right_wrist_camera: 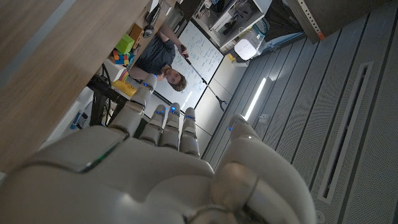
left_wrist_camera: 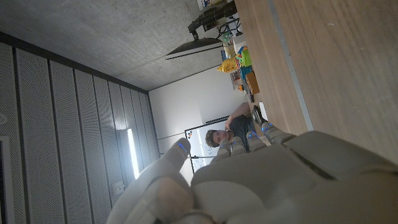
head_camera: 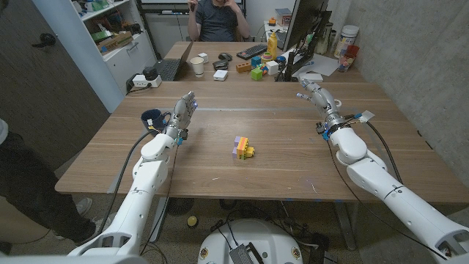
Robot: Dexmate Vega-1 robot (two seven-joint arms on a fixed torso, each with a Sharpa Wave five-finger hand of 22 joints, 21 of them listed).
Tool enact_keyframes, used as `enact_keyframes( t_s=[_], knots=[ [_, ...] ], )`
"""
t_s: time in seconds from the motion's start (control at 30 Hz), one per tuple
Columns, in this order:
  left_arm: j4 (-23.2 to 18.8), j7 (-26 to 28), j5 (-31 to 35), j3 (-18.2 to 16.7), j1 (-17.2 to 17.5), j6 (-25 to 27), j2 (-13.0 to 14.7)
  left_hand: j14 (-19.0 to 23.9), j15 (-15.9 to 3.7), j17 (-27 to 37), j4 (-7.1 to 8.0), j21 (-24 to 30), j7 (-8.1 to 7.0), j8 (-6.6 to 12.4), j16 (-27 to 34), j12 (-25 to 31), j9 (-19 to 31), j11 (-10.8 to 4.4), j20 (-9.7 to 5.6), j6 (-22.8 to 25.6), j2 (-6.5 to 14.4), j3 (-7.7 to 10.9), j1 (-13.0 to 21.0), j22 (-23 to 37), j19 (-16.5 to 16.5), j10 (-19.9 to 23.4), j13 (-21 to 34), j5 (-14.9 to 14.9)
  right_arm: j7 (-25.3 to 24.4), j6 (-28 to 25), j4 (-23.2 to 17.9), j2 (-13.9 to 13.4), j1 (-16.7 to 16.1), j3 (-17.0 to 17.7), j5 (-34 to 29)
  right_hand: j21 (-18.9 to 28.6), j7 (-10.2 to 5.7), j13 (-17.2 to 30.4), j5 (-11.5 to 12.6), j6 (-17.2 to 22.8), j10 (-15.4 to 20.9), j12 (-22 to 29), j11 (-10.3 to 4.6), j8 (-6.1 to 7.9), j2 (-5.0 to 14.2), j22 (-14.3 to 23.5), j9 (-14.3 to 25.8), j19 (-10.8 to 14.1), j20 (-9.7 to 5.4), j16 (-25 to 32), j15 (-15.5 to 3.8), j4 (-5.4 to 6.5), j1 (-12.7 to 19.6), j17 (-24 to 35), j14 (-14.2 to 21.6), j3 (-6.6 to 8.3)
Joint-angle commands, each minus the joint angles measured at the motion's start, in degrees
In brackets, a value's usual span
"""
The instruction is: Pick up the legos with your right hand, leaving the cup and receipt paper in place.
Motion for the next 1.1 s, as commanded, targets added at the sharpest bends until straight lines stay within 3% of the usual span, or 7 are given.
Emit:
enact_keyframes(
  t_s=[0.03,0.47,0.77,1.1],
  knots=[
    [0.12,-0.95,1.27,-1.14,-0.01,0.39,-1.04,-7.78,0.32,0.32,-0.06,0.11,-0.04,0.26,0.24,0.27,0.2,0.36,-0.13,-0.26,3.97,0.02,-0.55,0.28,-0.54,-2.56,0.29,0.35,-4.22,0.6,-5.84,-1.57,-1.69,0.54,-7.55,0.25,0.37,0.08,0.19,0.52,0.39,0.12,-0.46,0.11,-0.18,0.07,0.15,0.47,0.03,0.17,0.19,-0.65,0.8,0.11,0.59,0.06],
    [-0.15,-1.23,1.66,-1.75,0.19,0.21,-1.35,-7.82,0.26,0.36,0.06,0.13,0.0,0.25,0.29,0.29,0.21,0.34,-0.16,-0.27,4.01,-0.1,-0.83,0.29,-0.57,-2.65,0.3,0.39,-7.8,-1.53,-10.66,-2.22,-2.22,0.84,-16.75,0.05,0.46,0.06,0.21,0.69,0.48,-0.01,-0.7,0.01,-0.56,0.03,0.15,0.66,0.0,0.13,-0.12,-1.29,1.27,0.11,0.95,-0.22],
    [-0.31,-1.45,1.68,-2.12,0.37,0.21,-1.36,-7.85,0.27,0.37,0.08,0.14,-0.04,0.25,0.31,0.3,0.21,0.29,-0.16,-0.27,3.95,-0.19,-0.97,0.29,-0.61,-2.67,0.3,0.4,-9.16,-3.09,-13.26,-2.5,-2.83,0.88,-21.61,-0.4,-0.07,0.04,0.37,-1.15,-0.4,-0.57,-0.98,-0.8,1.27,-0.03,0.17,0.67,-0.17,-0.14,-0.28,-2.45,3.33,0.16,0.87,0.7],
    [-0.57,-1.67,1.45,-2.63,0.55,0.09,-1.52,-7.83,0.15,0.4,0.02,0.11,-0.22,0.3,0.36,0.35,0.2,0.23,-0.05,-0.1,3.22,-0.68,-1.3,0.29,-0.77,-2.62,0.31,0.33,-10.93,-4.3,-17.55,-3.12,-4.52,1.57,-27.17,-0.73,-0.11,0.06,0.07,-2.38,-1.35,-0.93,-0.79,-1.14,0.33,-0.05,0.21,0.37,-0.2,-0.32,-0.01,-2.8,3.02,0.28,0.52,-0.23]
  ],
)
